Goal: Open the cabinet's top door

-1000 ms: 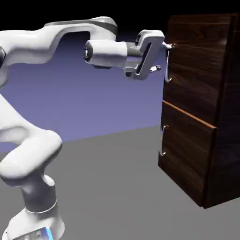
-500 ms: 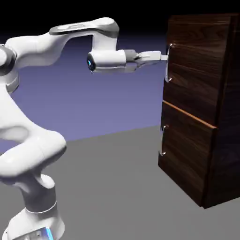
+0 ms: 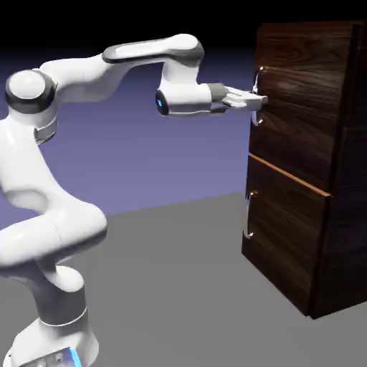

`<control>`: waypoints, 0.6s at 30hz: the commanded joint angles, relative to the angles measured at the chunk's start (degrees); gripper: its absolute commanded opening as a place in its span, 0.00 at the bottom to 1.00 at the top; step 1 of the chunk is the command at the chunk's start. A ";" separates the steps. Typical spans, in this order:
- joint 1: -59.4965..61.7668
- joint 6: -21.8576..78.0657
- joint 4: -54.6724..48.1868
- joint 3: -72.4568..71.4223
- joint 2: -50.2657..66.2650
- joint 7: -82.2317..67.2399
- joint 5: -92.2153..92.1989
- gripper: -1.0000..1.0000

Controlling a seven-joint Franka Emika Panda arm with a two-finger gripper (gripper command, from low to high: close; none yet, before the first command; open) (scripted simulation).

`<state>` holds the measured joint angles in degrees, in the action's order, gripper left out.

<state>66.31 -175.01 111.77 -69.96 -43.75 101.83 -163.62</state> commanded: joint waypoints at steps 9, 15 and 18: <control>-18.70 8.94 12.63 14.21 3.19 1.29 9.68 0.00; -31.15 15.78 21.30 25.69 2.22 5.57 19.58 0.00; -36.79 20.22 26.00 31.92 0.52 8.66 25.81 0.00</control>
<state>29.55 -154.83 137.82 -38.05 -43.20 110.49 -138.18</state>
